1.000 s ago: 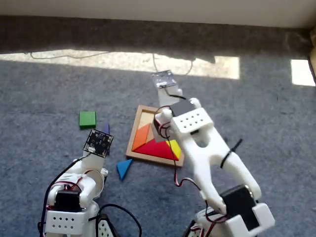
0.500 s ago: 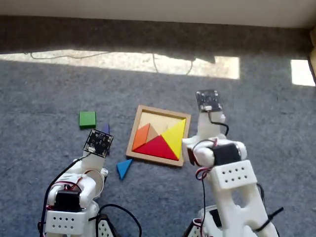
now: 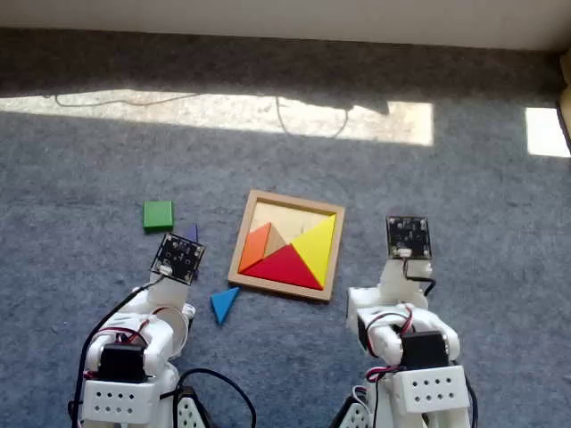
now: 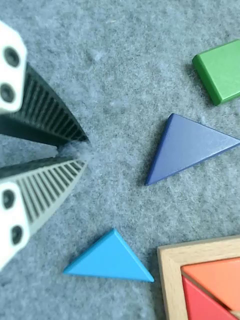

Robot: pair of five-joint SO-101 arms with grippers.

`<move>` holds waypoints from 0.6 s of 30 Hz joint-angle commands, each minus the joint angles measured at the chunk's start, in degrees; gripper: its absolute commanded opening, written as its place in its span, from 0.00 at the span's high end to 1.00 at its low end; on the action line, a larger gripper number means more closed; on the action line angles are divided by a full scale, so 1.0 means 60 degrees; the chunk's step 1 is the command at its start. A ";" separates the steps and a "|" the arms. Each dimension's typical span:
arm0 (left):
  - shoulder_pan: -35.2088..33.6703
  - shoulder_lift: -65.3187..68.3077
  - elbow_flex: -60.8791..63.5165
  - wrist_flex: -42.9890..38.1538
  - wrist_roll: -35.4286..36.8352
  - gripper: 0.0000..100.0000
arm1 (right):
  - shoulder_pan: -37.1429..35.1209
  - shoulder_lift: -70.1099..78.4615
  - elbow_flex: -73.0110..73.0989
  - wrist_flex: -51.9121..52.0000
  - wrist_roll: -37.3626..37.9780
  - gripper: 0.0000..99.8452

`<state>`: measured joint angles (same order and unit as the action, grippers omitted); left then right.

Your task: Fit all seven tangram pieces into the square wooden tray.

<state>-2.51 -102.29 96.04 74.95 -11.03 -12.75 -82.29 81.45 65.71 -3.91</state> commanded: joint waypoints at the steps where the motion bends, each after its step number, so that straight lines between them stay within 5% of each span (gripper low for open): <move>1: -0.0110 -0.0110 0.0198 0.0029 0.0044 0.99 | 0.0227 -0.1238 0.0637 -0.0183 0.0117 0.98; 10: -0.0212 -0.0125 -0.0637 0.0059 0.0015 0.99 | 0.1179 -0.3875 0.2791 -0.0154 0.0117 0.98; 18: -0.1868 -0.0125 -0.2601 -0.0337 0.0015 0.99 | 0.1429 -0.3817 0.3143 -0.0168 0.0132 0.98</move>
<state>-10.95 -102.29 86.73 74.77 -11.03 -4.57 -104.18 95.87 65.71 -3.91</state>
